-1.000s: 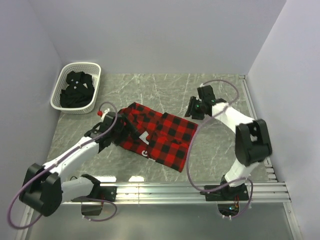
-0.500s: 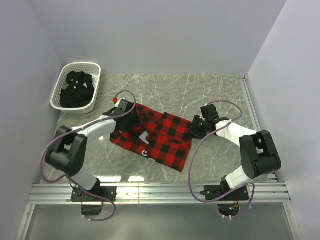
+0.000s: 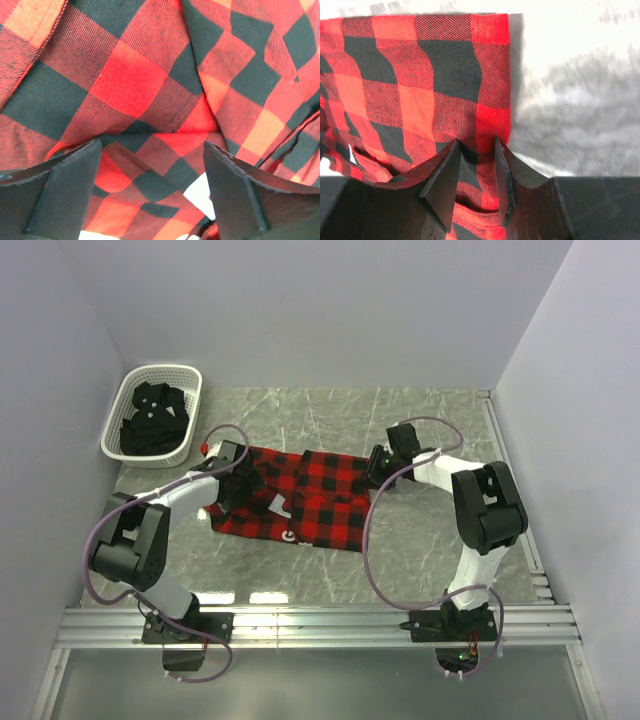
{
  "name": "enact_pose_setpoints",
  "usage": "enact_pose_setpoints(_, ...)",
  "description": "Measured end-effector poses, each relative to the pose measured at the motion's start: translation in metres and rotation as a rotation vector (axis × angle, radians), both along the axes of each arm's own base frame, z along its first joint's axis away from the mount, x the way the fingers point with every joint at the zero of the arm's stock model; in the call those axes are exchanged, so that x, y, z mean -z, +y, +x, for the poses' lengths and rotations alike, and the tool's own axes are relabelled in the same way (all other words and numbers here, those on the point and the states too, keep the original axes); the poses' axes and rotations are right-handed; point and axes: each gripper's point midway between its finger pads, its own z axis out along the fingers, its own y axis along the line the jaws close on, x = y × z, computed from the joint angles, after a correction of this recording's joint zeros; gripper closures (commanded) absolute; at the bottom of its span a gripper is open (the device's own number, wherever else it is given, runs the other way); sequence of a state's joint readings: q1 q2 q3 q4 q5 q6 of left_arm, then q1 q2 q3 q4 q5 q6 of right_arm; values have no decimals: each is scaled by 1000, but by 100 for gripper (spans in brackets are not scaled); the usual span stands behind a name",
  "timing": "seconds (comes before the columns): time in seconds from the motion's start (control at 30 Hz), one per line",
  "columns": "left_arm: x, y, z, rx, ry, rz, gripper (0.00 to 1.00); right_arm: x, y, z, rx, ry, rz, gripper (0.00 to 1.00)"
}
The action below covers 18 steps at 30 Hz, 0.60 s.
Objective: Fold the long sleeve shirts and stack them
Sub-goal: Fold the shirt
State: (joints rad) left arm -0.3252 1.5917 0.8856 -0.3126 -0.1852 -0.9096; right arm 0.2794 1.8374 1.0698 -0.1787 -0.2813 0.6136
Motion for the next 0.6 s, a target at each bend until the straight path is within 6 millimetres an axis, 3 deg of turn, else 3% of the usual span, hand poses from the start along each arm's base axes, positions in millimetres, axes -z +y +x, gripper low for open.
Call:
enact_pose_setpoints(0.07, -4, 1, -3, 15, -2, 19, 1, -5, 1, 5, -3, -15, -2, 55)
enact_pose_setpoints(0.17, -21, -6, -6, 79, -26, 81, 1, -22, -2, 8, -6, -62, -19, 45)
enact_pose_setpoints(0.23, -43, -22, -2, 155, -79, 131, 1, -46, -8, 8, -2, -127, -34, 40)
enact_pose_setpoints(0.33, -85, -65, 2, 305, -201, 169, 1, -97, -19, 4, 18, -262, -52, 32)
enact_pose_setpoints(0.43, -119, -106, -13, 460, -300, 165, 1, -161, -34, -4, 62, -433, -66, 23)
enact_pose_setpoints(0.5, -132, -128, -25, 547, -346, 154, 1, -198, -46, -14, 105, -529, -73, 15)
enact_pose_setpoints(0.53, -135, -135, -30, 579, -359, 149, 1, -211, -52, -20, 125, -568, -77, 5)
enact_pose_setpoints(0.6, -140, -154, -42, 657, -375, 145, 1, -228, -63, -32, 169, -620, -89, 0)
